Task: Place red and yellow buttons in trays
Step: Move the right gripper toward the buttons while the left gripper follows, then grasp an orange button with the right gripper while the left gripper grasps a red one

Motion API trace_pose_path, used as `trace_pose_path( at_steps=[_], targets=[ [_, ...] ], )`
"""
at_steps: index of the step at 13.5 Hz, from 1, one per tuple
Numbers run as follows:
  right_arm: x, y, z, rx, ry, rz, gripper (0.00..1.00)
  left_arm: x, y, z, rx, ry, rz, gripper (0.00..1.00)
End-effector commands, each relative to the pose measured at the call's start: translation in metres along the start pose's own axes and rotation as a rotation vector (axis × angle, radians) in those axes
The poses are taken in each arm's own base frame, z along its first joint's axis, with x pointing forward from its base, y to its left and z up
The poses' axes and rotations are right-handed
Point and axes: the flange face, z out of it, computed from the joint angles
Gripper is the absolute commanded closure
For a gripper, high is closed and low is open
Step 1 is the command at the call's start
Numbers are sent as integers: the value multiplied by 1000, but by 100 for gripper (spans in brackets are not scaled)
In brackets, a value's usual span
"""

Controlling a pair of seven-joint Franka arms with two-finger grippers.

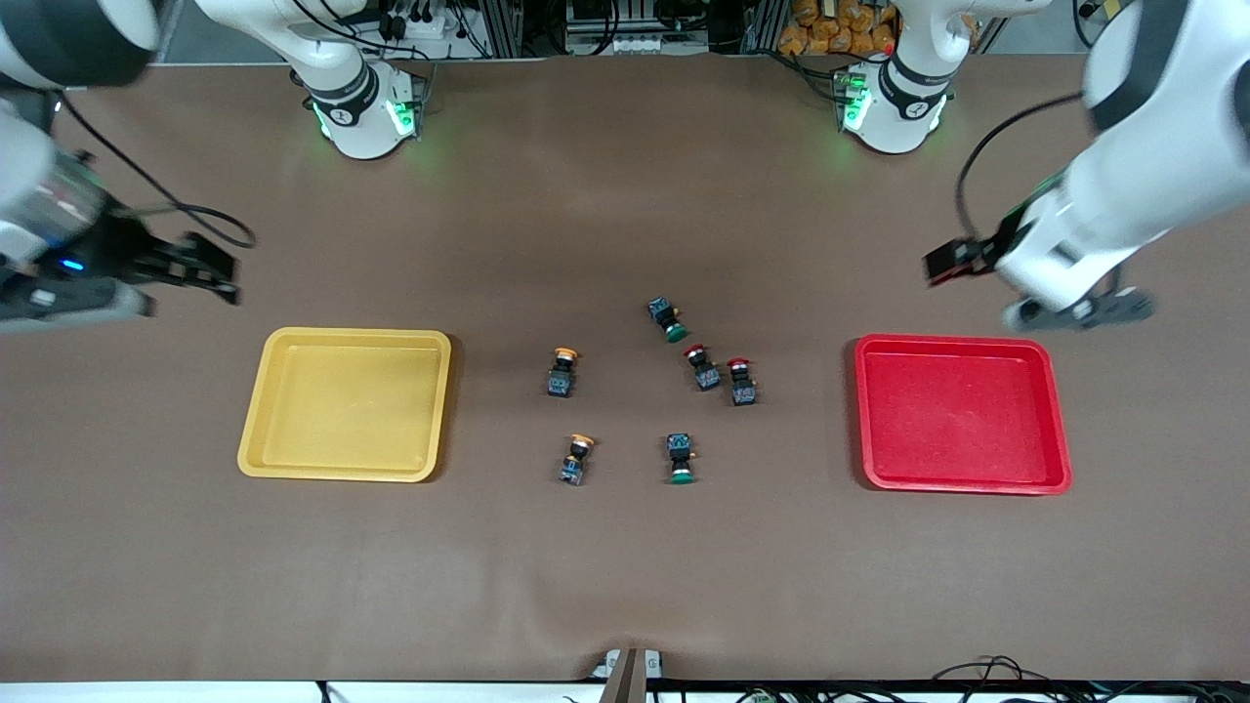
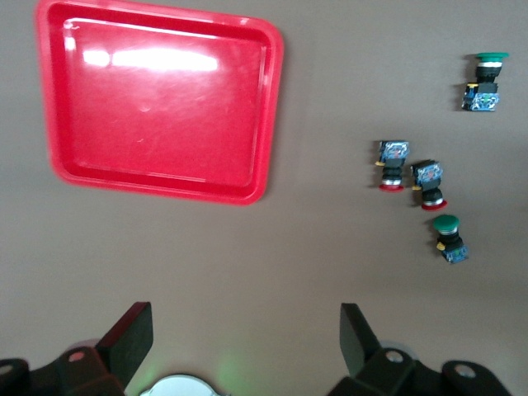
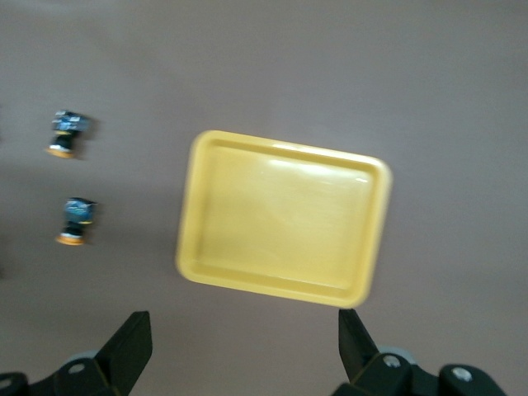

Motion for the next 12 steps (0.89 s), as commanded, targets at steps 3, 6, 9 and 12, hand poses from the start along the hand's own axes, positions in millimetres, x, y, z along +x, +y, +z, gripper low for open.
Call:
trace_pose_path(
  at_steps=[3, 6, 9, 12],
  targets=[
    [51, -103, 103, 86, 6, 12, 0, 38, 29, 59, -10, -23, -8, 0],
    [55, -197, 194, 55, -23, 65, 0, 49, 65, 101, -11, -24, -24, 0],
    [45, -240, 259, 37, -61, 109, 0, 59, 91, 140, -4, -21, -50, 0],
    [38, -261, 312, 23, -82, 130, 0, 67, 106, 180, -7, -20, -33, 0]
  ],
)
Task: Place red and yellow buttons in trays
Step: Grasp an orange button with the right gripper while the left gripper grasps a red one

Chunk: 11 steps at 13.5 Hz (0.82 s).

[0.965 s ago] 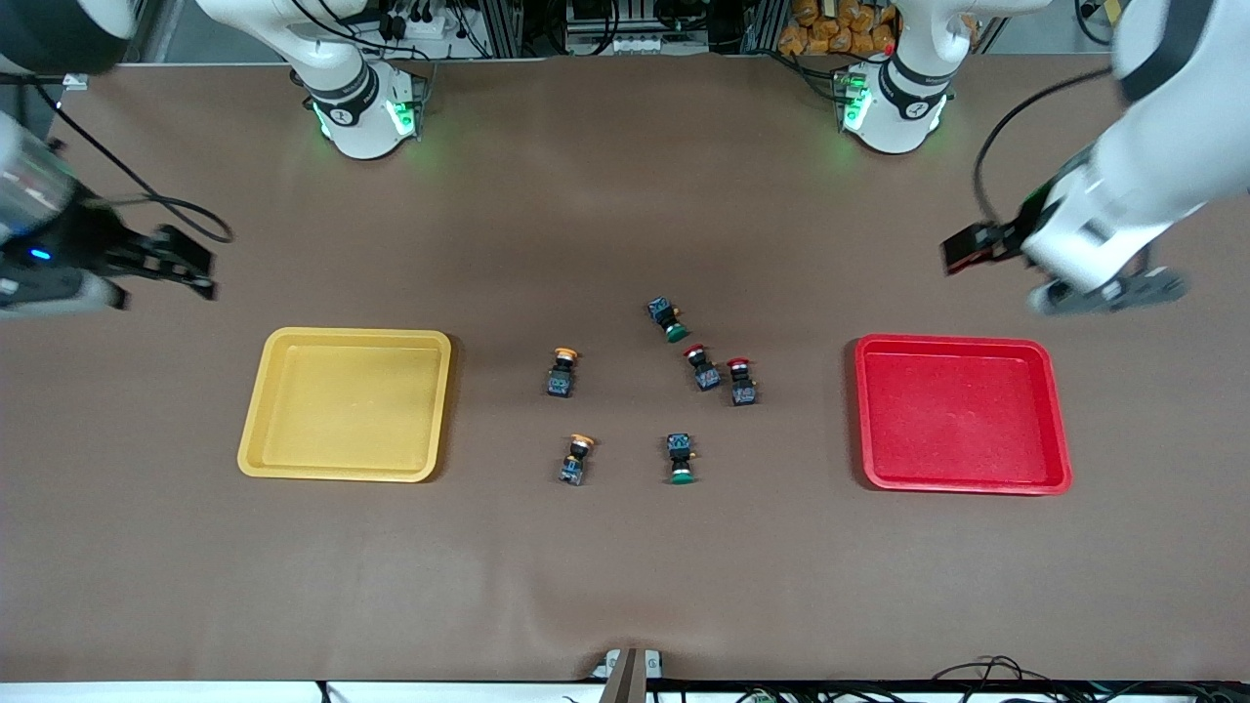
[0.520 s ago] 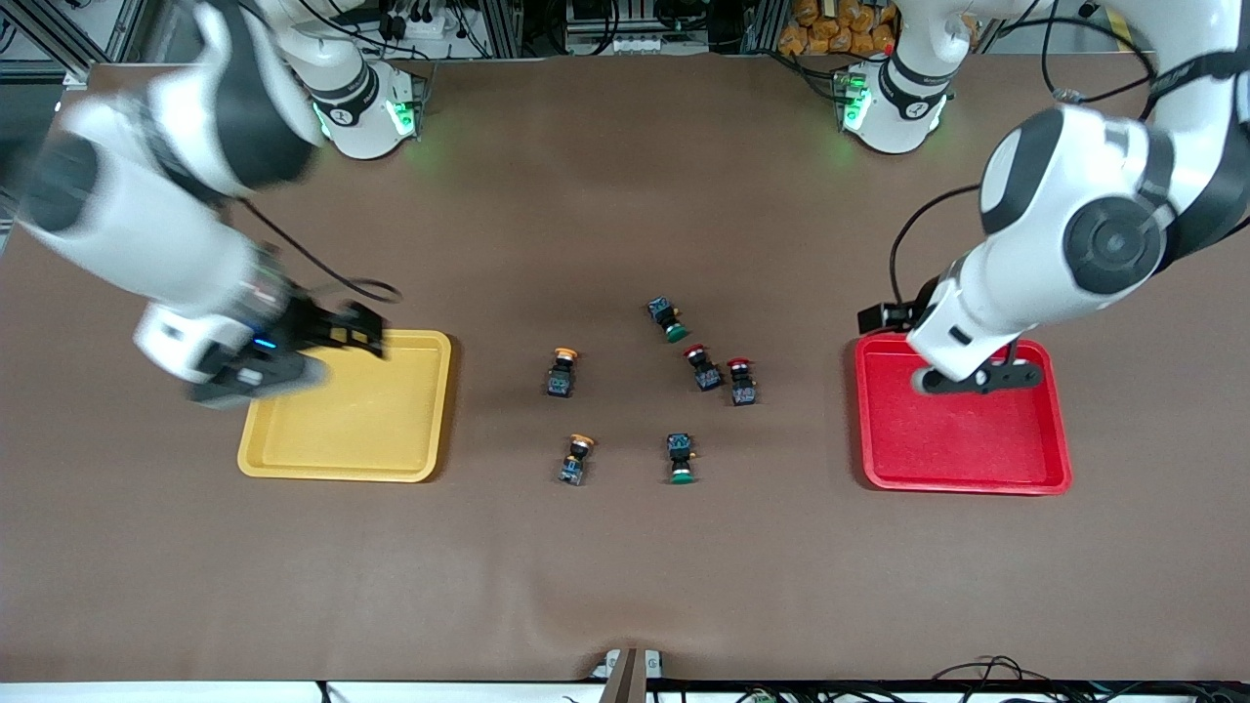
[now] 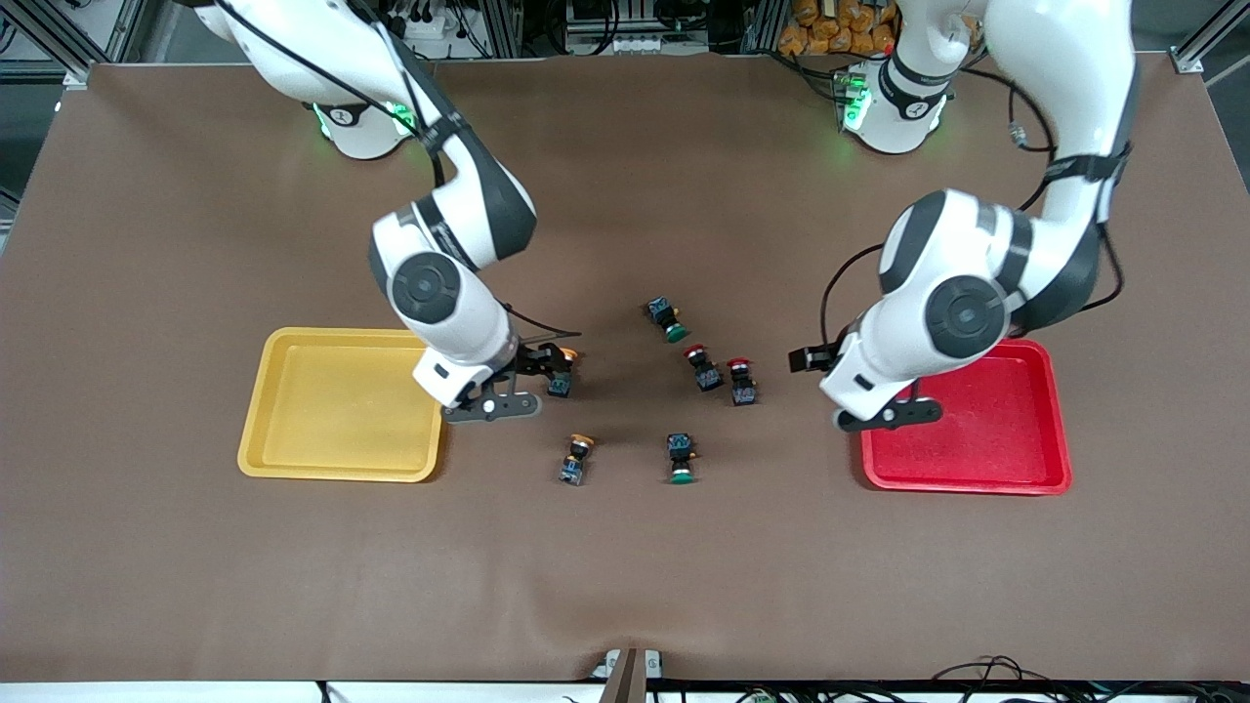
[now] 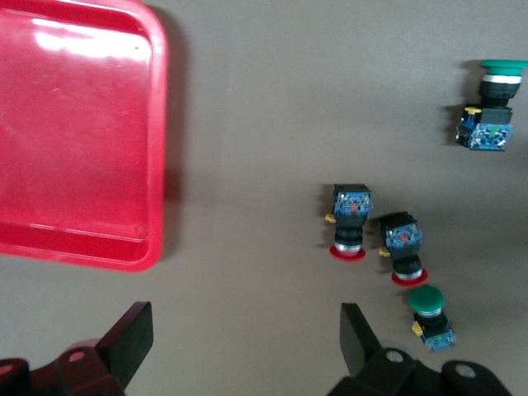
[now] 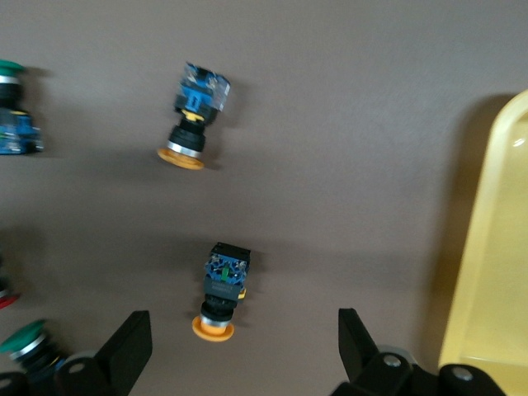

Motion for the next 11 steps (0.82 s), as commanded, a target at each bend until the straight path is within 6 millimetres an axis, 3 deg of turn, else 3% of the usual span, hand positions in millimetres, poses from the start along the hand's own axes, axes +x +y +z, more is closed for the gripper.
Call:
trace_pose_path(
  at_steps=[1, 3, 5, 8, 11],
  targets=[
    [1, -16, 36, -9, 12, 29, 0, 5, 16, 27, -12, 29, 6, 0],
    [2, -16, 69, -2, 31, 38, 0, 11, 25, 50, -28, 39, 0, 0],
    [-9, -24, 96, 3, 41, 51, 0, 11, 41, 73, -34, 47, -7, 0],
    [-31, -52, 108, -11, 30, 84, 0, 13, 55, 105, -54, 76, -10, 0],
    [-34, -49, 117, -20, 22, 84, 0, 14, 64, 134, -56, 73, -39, 0]
  ],
)
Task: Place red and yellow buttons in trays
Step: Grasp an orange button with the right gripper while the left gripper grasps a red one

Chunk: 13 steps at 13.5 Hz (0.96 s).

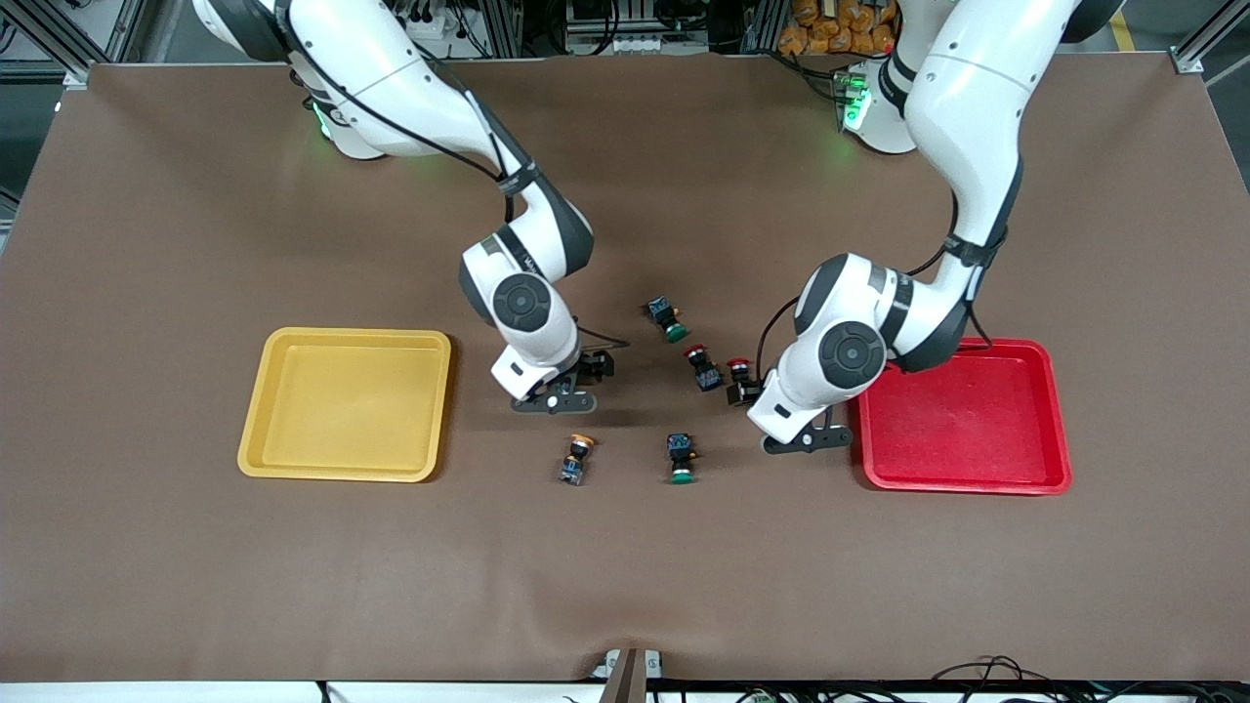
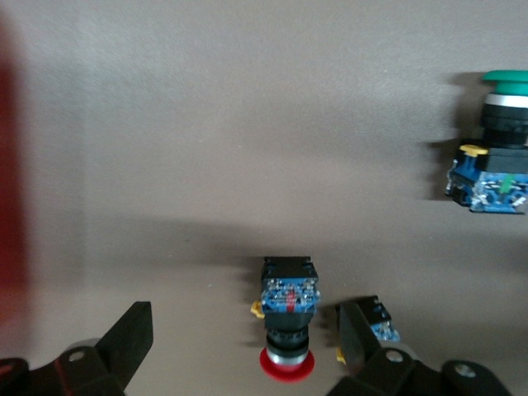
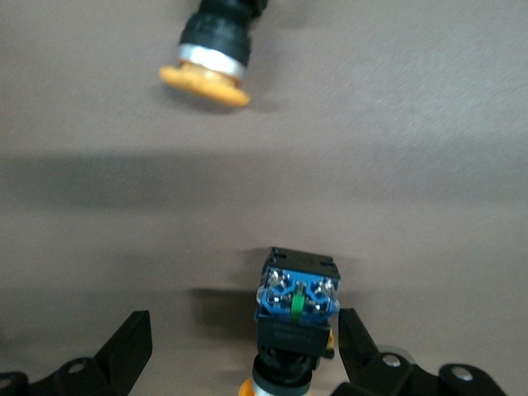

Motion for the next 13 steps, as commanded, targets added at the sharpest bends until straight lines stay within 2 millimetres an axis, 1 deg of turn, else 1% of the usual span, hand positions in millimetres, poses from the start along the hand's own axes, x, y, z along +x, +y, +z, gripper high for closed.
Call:
trace_pose_path(
  at_steps=[1, 3, 4, 5, 6, 7, 8, 9, 10, 11, 12, 13],
  targets=[
    [0, 9, 2, -8, 10, 19, 0, -5, 13, 25, -13, 13, -18, 0],
    [4, 15, 6, -2, 23, 17, 0, -9, 20, 45, -25, 31, -53, 0],
    [4, 16, 11, -6, 21, 14, 1, -14, 27, 51, -25, 34, -55, 0],
    [4, 17, 12, -6, 21, 14, 13, -16, 28, 57, -20, 28, -57, 0],
    [4, 16, 11, -6, 21, 14, 30, -16, 28, 57, -20, 28, -57, 0],
    [3, 16, 11, -8, 20, 12, 52, -16, 27, 59, -16, 27, -55, 0],
    [4, 16, 11, -8, 20, 13, 78, -18, 24, 62, -9, 21, -55, 0],
    [4, 16, 11, -8, 20, 19, 99, -20, 21, 64, -5, 20, -54, 4],
    [5, 17, 11, -10, 21, 18, 100, -23, 15, 67, 2, 15, -57, 12],
    [6, 19, 10, -10, 20, 18, 100, -26, 13, 67, 3, 17, -52, 24],
    [9, 21, 5, -9, 22, 20, 100, -28, 12, 68, 2, 20, -51, 40],
    [14, 25, -3, -4, 28, 25, 100, -29, 12, 68, 1, 21, -51, 59]
  ],
)
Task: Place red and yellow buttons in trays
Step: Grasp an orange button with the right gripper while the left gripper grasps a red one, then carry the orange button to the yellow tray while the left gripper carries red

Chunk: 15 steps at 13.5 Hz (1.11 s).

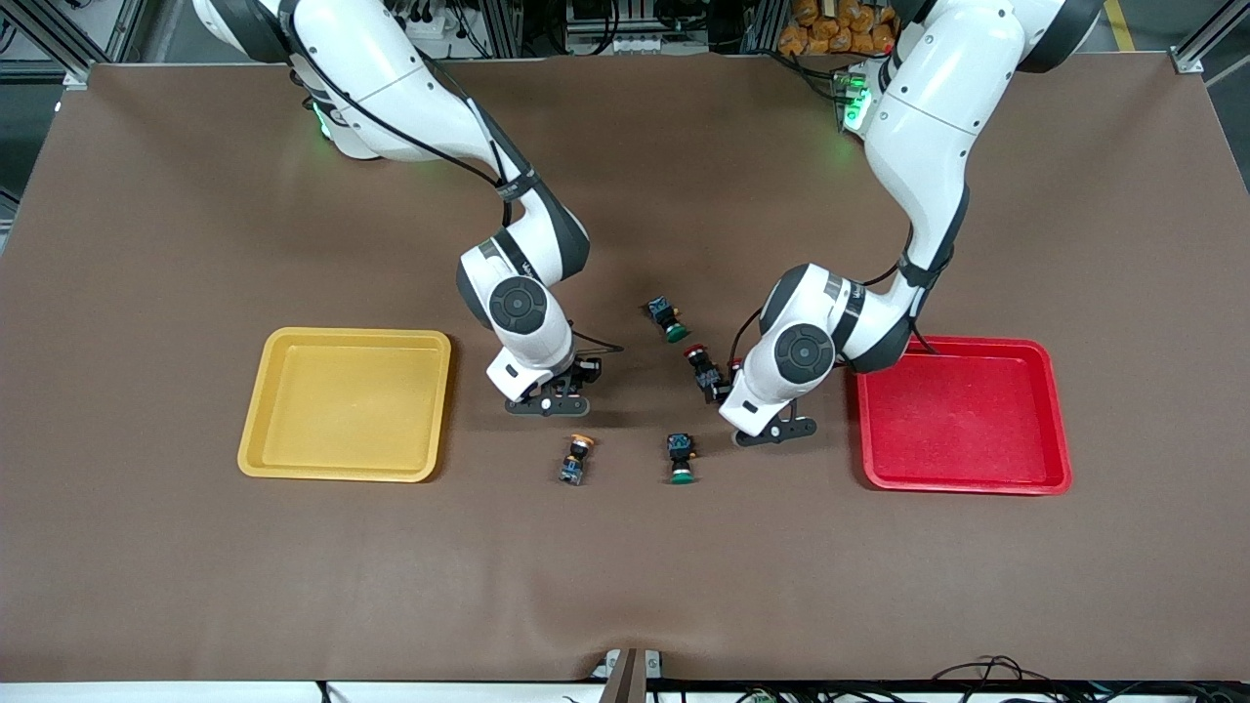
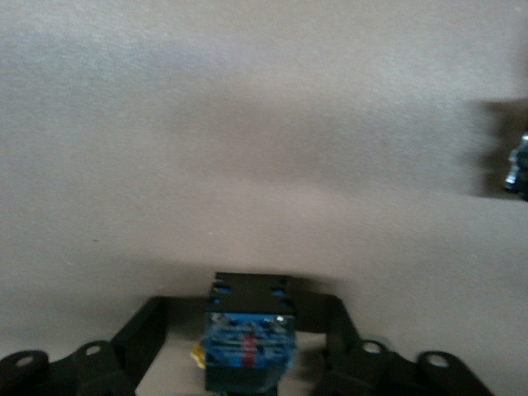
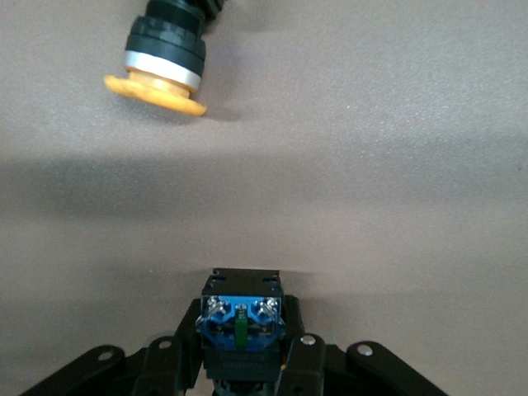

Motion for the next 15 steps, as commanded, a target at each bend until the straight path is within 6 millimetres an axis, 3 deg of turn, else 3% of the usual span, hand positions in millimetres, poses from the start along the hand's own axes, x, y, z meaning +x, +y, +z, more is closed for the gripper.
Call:
trace_pose_path(
  at_steps=[1, 2, 3, 5, 7, 9, 11, 12, 15],
  targets=[
    [14, 14, -35, 5, 2, 1, 100, -9, -6, -4, 2, 15, -6, 78],
    [25, 22, -63, -3, -22, -2, 100, -8, -5, -8, -2, 21, -9, 92],
    [35, 30, -99, -11, -48, -13, 100, -6, -6, -22, -9, 33, -16, 100],
    [47, 44, -173, -14, -81, -25, 100, -3, -12, -57, -7, 40, -16, 100],
    [49, 64, -241, -9, -92, -30, 100, 12, -46, -102, 14, 16, -23, 100],
    [49, 92, -298, -2, -102, -49, 100, 27, -94, -145, 27, -12, 36, 100],
    [47, 135, -340, 4, -123, -63, 100, 48, -156, -172, 24, -31, 56, 100],
    [49, 162, -350, 6, -139, -79, 100, 57, -184, -177, 19, -40, 70, 100],
    [60, 256, -367, 21, -158, -109, 100, 88, -264, -164, 43, -29, 140, 100]
  ],
)
